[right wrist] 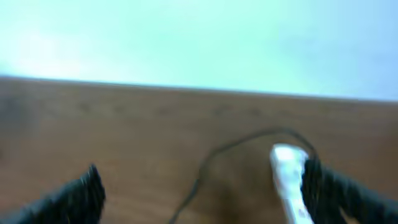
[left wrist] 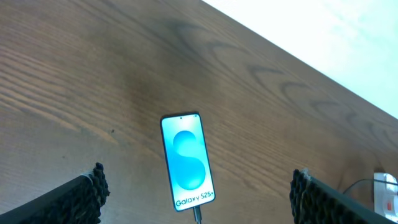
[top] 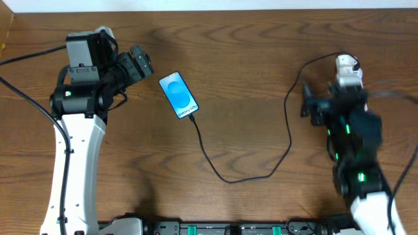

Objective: Plug charger to phone and switch on socket

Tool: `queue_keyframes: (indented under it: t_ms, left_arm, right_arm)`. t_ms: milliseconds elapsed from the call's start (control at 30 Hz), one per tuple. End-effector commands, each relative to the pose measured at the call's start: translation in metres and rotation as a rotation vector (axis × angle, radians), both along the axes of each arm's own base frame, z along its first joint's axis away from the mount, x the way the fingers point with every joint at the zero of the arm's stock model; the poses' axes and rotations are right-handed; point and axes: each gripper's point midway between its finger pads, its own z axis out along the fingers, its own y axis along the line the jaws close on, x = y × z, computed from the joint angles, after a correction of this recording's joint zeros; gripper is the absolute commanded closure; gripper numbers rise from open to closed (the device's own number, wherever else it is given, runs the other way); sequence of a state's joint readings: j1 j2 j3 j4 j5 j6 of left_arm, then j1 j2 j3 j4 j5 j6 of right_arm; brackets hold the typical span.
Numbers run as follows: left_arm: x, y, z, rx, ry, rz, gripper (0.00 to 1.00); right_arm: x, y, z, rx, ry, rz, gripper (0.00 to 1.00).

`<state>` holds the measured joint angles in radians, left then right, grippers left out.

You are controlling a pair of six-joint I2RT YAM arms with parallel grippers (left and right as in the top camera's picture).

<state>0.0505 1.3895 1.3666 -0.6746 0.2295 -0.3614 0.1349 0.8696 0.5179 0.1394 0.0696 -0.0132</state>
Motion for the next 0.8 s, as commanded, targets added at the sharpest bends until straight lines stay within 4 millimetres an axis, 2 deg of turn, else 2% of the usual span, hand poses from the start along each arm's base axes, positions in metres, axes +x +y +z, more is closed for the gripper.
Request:
queue_keyframes:
  t_ms: [0,133,267,400,767]
  left_arm:
    - [-0.001,0.004,0.001,0.019,-0.007,0.005,0.05]
    - [-0.001,0.004,0.001,0.019,-0.007,0.005,0.05]
    - [-0.001,0.004,0.001,0.019,-0.007,0.005,0.05]
    - [-0.001,0.004,0.001,0.019,-0.007,0.005,0.05]
    - [-0.001,0.004,0.001,0.019,-0.007,0.005,0.05]
  right_arm:
    - [-0.027,-0.013,-0.009,-0.001,-0.095,-0.033,0.01]
    - [-0.054,-0.022,-0.024,0.004,-0.167,-0.067,0.01]
    - [-0.07,-0.025,-0.037,0.011,-0.218,-0.073,0.01]
    - [-0.078,-0.026,-0.049,0.024,-0.238,-0.074,0.01]
    - [-0.092,-0.024,-0.079,0.041,-0.135,-0.056,0.01]
